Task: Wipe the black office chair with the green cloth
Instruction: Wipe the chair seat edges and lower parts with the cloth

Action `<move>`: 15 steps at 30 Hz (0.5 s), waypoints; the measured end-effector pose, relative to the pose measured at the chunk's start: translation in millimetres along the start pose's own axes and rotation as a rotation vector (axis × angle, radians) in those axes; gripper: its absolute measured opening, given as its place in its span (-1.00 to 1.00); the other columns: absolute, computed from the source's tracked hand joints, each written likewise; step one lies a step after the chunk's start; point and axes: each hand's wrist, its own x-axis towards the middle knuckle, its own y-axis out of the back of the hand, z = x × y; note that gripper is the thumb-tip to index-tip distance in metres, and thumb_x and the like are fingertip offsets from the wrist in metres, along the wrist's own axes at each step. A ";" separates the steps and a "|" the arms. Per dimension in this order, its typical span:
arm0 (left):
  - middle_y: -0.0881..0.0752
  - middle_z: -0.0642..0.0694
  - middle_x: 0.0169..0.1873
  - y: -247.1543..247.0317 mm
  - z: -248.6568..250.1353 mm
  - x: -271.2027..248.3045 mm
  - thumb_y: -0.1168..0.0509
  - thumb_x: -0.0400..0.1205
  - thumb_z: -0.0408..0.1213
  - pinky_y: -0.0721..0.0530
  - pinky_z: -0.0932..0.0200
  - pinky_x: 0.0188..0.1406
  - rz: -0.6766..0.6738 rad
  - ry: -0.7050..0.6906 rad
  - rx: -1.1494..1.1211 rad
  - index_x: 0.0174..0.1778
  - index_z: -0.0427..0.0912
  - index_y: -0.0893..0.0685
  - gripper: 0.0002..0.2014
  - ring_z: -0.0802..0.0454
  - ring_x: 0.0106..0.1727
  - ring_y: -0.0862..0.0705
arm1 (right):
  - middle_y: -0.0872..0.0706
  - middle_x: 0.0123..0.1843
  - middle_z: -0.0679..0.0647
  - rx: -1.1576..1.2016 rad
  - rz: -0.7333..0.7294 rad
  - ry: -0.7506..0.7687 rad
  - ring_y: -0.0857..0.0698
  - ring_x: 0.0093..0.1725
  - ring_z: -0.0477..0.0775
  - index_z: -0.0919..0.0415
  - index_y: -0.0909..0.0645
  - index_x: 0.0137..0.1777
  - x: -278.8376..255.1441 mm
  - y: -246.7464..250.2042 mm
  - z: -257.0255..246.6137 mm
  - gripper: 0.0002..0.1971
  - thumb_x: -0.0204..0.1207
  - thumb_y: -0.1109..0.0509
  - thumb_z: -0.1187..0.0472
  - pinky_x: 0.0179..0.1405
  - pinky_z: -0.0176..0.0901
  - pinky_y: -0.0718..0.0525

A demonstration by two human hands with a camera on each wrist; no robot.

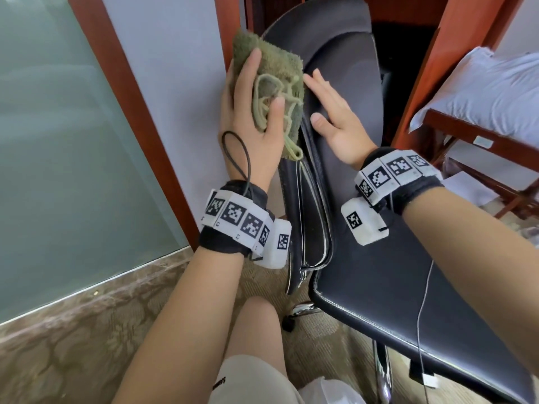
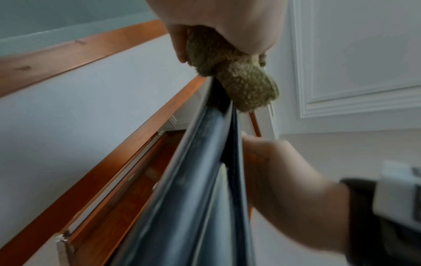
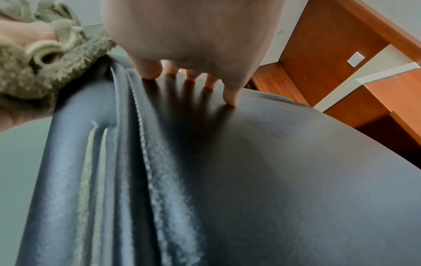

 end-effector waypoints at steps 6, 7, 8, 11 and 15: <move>-0.55 -0.23 0.37 -19.1 8.6 31.9 -0.19 0.54 -0.25 -0.42 0.28 0.41 0.010 0.035 -0.090 0.45 -0.30 -0.47 -0.48 -0.05 0.39 -0.50 | -0.01 0.68 0.24 0.023 0.022 -0.012 0.07 0.66 0.29 0.16 -0.08 0.62 3.3 -2.4 -0.8 -0.46 0.66 -0.06 0.16 0.63 0.15 0.08; -0.56 -0.21 0.35 -20.3 6.3 31.5 -0.21 0.55 -0.27 -0.43 0.31 0.39 0.027 0.059 -0.101 0.45 -0.30 -0.48 -0.49 -0.03 0.37 -0.52 | -0.01 0.68 0.24 0.018 0.022 -0.019 0.07 0.66 0.29 0.16 -0.09 0.63 4.5 -2.9 -0.6 -0.46 0.66 -0.06 0.16 0.63 0.13 0.08; -0.58 -0.20 0.33 -20.9 3.7 30.4 -0.22 0.56 -0.29 -0.43 0.33 0.37 0.042 0.082 -0.118 0.45 -0.30 -0.47 -0.50 -0.01 0.35 -0.53 | -0.02 0.68 0.23 0.013 0.025 -0.026 0.07 0.66 0.28 0.16 -0.09 0.63 5.4 -3.6 -0.3 -0.46 0.65 -0.06 0.17 0.62 0.10 0.07; -0.58 -0.17 0.30 -22.4 -2.8 21.8 -0.23 0.58 -0.29 -0.49 0.16 0.39 0.064 0.114 -0.136 0.49 -0.28 -0.43 -0.49 0.00 0.32 -0.55 | -0.02 0.68 0.21 0.015 0.045 -0.033 0.07 0.66 0.27 0.14 -0.09 0.63 7.0 -7.0 1.5 -0.46 0.65 -0.06 0.16 0.61 0.08 0.06; -0.51 -0.27 0.38 -25.4 -7.7 -5.1 -0.26 0.59 -0.31 -0.48 0.12 0.41 0.056 0.137 -0.100 0.54 -0.20 -0.39 -0.45 -0.04 0.39 -0.51 | -0.02 0.68 0.21 0.025 0.082 -0.033 0.07 0.66 0.26 0.15 -0.10 0.63 7.5 -11.8 3.0 -0.46 0.66 -0.05 0.12 0.62 0.07 0.07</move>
